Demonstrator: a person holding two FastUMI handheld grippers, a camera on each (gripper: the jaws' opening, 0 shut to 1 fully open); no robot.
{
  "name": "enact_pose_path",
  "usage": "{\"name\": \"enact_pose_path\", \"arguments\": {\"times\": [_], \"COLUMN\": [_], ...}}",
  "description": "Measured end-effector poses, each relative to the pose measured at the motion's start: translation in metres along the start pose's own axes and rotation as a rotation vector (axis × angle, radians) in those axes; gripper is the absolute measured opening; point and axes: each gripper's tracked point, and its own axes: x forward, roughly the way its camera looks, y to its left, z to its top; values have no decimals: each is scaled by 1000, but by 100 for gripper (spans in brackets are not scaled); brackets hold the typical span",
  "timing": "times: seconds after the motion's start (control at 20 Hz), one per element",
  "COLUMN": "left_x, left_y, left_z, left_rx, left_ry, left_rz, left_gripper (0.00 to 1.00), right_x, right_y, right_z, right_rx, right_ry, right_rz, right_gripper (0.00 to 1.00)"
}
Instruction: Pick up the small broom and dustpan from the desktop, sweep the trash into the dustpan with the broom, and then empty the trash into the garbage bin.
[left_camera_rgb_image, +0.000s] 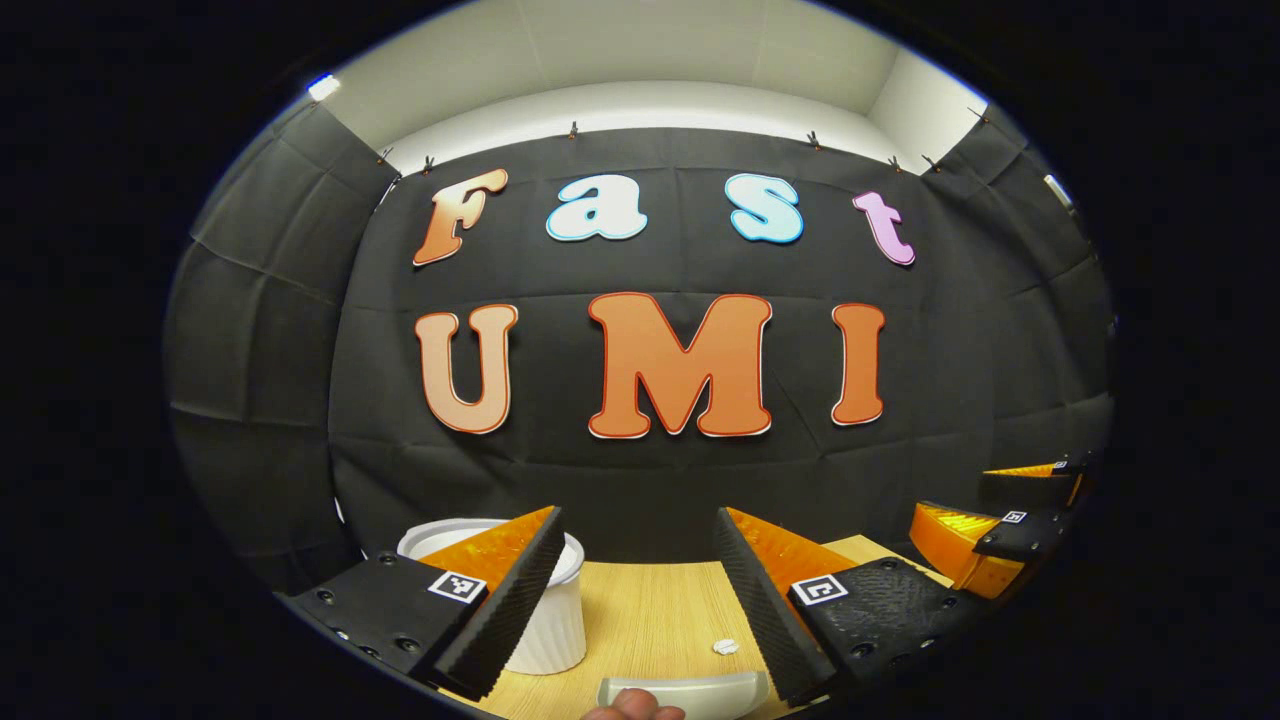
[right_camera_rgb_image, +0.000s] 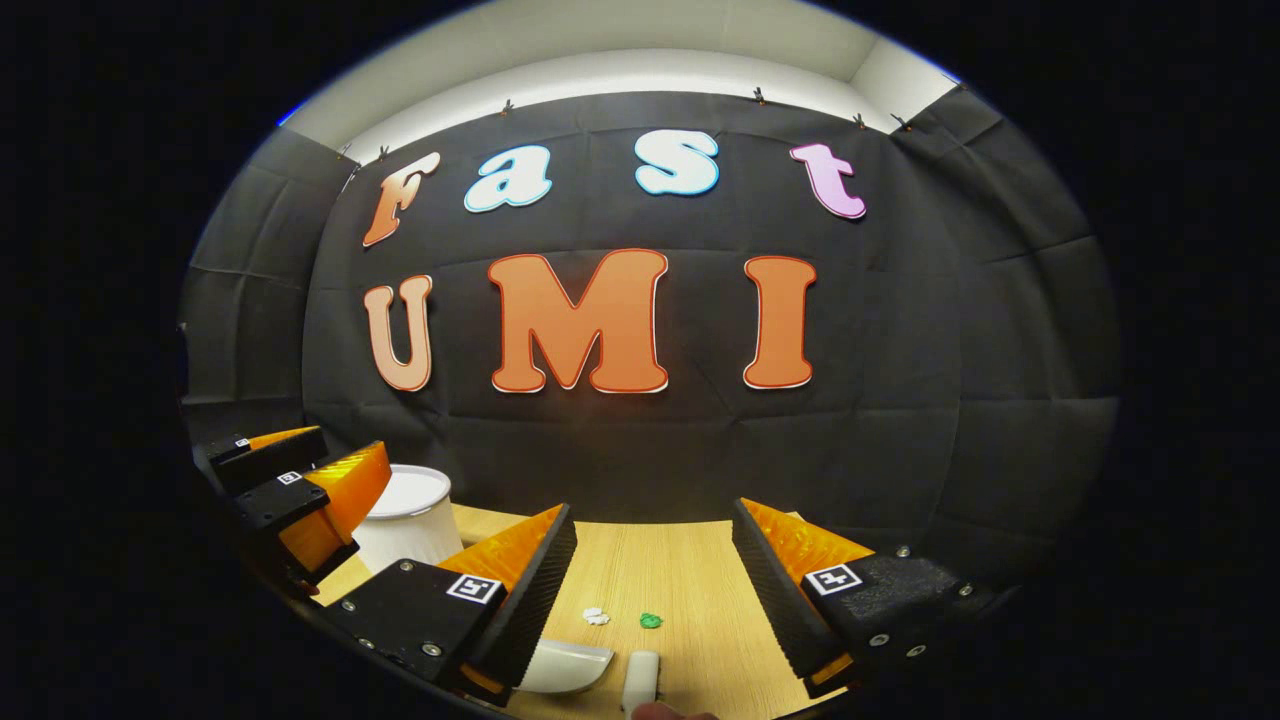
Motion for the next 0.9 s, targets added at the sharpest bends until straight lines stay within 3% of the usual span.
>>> {"name": "enact_pose_path", "arguments": {"times": [0.9], "left_x": [5], "left_y": [-8], "left_z": [-4], "left_rx": [1], "left_ry": [30], "left_rz": [-22], "left_gripper": [94], "right_x": [0], "right_y": [-11], "right_z": [-12], "right_rx": [-24], "right_ry": [21], "right_rz": [-26], "right_gripper": [94]}}
